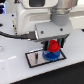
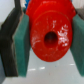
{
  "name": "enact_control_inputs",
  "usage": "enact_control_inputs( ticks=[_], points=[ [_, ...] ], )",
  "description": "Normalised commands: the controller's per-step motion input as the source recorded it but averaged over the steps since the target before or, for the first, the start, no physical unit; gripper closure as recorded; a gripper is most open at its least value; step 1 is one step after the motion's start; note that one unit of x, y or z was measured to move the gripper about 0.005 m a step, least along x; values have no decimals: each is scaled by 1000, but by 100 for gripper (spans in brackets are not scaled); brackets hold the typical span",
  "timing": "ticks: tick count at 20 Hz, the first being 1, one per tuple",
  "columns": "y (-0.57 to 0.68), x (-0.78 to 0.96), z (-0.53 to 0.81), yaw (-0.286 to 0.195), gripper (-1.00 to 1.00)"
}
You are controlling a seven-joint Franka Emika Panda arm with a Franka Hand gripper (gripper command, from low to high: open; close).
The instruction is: Insert the blue gear onto the right peg, followed by the red gear
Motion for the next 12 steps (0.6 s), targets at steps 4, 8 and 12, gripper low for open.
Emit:
enact_control_inputs(
  ticks=[4, 8, 12],
  points=[
    [-20, 86, -24, 0, 100],
    [-3, 97, -92, 0, 100],
    [-29, 106, -149, 0, 100]
  ],
)
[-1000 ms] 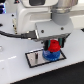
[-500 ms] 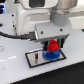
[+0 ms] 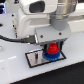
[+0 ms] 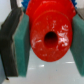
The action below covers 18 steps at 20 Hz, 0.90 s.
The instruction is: Insert the blue gear onto the right peg, followed by the red gear
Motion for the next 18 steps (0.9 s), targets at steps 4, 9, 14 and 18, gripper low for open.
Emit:
enact_control_inputs(
  ticks=[4, 9, 14, 18],
  points=[
    [-29, 140, -211, 0, 100],
    [34, 96, -84, 0, -100],
    [136, 26, 369, 0, -100],
    [139, -8, 669, 0, -100]
  ],
)
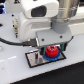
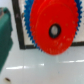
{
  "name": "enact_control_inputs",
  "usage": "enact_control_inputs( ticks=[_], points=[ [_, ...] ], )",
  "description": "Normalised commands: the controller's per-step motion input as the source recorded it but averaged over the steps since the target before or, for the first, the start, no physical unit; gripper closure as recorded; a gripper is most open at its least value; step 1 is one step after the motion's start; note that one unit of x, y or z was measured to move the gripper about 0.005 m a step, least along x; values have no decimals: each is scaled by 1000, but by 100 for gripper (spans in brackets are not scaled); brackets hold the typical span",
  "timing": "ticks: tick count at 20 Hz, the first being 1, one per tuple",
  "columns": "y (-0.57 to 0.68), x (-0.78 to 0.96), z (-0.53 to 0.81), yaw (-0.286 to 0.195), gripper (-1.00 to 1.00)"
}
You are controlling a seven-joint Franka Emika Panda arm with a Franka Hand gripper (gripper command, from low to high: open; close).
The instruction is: Insert the blue gear onto the right peg, followed by the red gear
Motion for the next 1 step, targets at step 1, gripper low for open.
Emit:
enact_control_inputs(
  ticks=[1],
  points=[
    [168, -21, 702, 0, -100]
  ],
)
